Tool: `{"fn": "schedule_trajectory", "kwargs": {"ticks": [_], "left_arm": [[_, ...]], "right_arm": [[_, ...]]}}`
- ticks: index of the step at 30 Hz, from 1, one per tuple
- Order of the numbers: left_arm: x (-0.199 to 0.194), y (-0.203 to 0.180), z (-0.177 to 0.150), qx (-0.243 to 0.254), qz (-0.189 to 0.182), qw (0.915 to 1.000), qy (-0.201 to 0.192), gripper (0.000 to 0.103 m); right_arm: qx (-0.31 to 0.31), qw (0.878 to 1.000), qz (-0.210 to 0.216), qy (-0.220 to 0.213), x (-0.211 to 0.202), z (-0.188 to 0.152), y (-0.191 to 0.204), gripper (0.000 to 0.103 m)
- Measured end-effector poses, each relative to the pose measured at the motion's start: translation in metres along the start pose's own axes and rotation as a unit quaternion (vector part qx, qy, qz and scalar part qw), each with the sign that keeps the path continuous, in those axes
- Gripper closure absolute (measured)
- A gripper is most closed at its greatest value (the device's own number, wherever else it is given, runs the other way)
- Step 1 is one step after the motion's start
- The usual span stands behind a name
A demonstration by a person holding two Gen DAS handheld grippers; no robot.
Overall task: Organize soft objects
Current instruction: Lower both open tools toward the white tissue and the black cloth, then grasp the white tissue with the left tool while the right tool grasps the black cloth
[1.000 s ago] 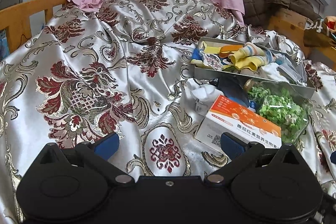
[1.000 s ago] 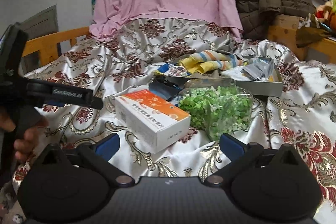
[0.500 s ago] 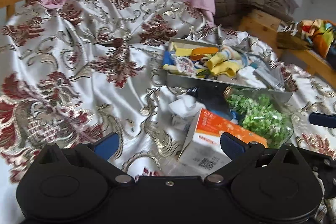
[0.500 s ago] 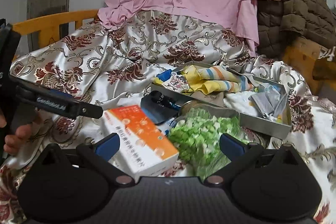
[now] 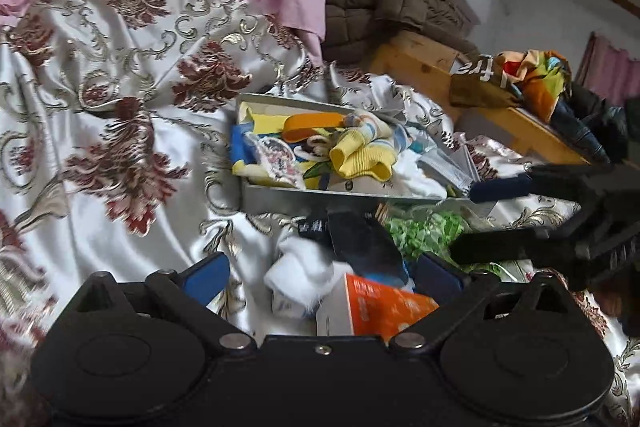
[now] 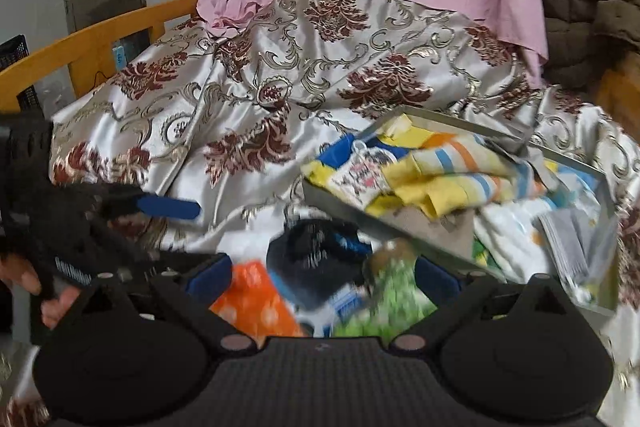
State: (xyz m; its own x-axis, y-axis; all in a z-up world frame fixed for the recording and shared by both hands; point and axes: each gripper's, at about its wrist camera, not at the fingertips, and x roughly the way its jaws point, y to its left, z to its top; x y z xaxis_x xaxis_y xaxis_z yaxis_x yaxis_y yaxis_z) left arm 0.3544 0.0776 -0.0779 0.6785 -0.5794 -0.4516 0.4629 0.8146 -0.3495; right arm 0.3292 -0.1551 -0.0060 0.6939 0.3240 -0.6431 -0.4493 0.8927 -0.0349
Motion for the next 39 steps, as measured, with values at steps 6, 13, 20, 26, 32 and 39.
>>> {"fn": "schedule_trajectory", "kwargs": {"ticks": [6, 13, 20, 26, 32, 39], "left_arm": [[0.012, 0.017, -0.004, -0.018, -0.04, 0.999, 0.001, 0.018], [0.017, 0.03, -0.006, -0.042, -0.057, 0.9975, 0.012, 0.039], [0.027, 0.039, -0.008, -0.063, -0.056, 0.9958, 0.037, 0.042], [0.03, 0.046, -0.009, -0.086, -0.07, 0.9931, 0.04, 0.047], [0.029, 0.054, -0.012, -0.116, -0.082, 0.9892, 0.036, 0.063], [0.034, 0.051, -0.011, -0.113, -0.062, 0.9903, 0.052, 0.075]], "right_arm": [[0.027, 0.999, 0.029, 0.035, 0.029, 0.035, -0.01, 0.014], [0.045, 0.994, 0.034, 0.097, 0.064, 0.051, -0.005, 0.038], [0.038, 0.989, 0.029, 0.143, 0.083, 0.049, 0.006, 0.05], [0.026, 0.986, 0.01, 0.164, 0.093, 0.046, 0.013, 0.074], [0.029, 0.985, 0.009, 0.169, 0.096, 0.042, 0.011, 0.087], [0.029, 0.986, 0.012, 0.163, 0.095, 0.041, 0.01, 0.09]]}}
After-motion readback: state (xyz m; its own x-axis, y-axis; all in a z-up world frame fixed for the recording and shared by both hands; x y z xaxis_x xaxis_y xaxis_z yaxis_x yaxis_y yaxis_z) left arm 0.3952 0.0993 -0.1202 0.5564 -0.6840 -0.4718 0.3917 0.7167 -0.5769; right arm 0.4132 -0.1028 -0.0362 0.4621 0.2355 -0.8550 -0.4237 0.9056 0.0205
